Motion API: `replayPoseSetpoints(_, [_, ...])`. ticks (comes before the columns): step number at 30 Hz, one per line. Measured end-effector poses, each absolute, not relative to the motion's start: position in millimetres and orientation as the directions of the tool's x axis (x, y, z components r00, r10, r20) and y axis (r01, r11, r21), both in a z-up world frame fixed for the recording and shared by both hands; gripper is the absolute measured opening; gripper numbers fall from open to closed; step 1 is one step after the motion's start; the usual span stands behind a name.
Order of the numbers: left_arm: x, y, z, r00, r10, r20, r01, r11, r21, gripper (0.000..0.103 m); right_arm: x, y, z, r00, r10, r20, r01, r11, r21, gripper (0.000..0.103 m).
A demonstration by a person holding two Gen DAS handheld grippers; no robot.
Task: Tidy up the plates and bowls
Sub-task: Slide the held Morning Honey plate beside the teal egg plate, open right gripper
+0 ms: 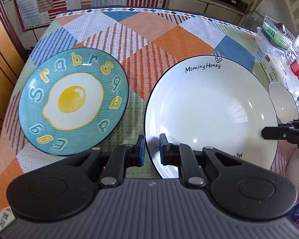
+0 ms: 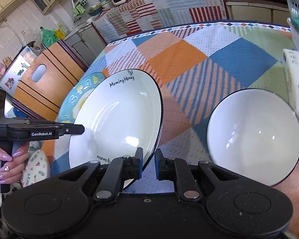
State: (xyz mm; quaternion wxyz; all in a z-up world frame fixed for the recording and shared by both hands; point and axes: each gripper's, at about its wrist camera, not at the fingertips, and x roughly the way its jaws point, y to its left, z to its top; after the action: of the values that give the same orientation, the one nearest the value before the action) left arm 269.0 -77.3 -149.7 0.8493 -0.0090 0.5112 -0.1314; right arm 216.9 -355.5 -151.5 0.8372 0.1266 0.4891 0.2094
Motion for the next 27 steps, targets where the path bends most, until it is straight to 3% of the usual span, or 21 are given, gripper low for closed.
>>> replayPoseSetpoints(17, [287,-83,-176,0.405,-0.243,-0.881,0.203,0.964,-0.173,0.014,222,-345,-166,0.45,0.381,-0.808,-0.25,0.922,0.295,0.017])
replayPoseSetpoints(27, [283,-86,-177,0.404,-0.229,-0.886,0.22,0.964,-0.149,0.014,215,-327,-165,0.481,0.293,-0.827,-0.292,0.942,0.164,0.023])
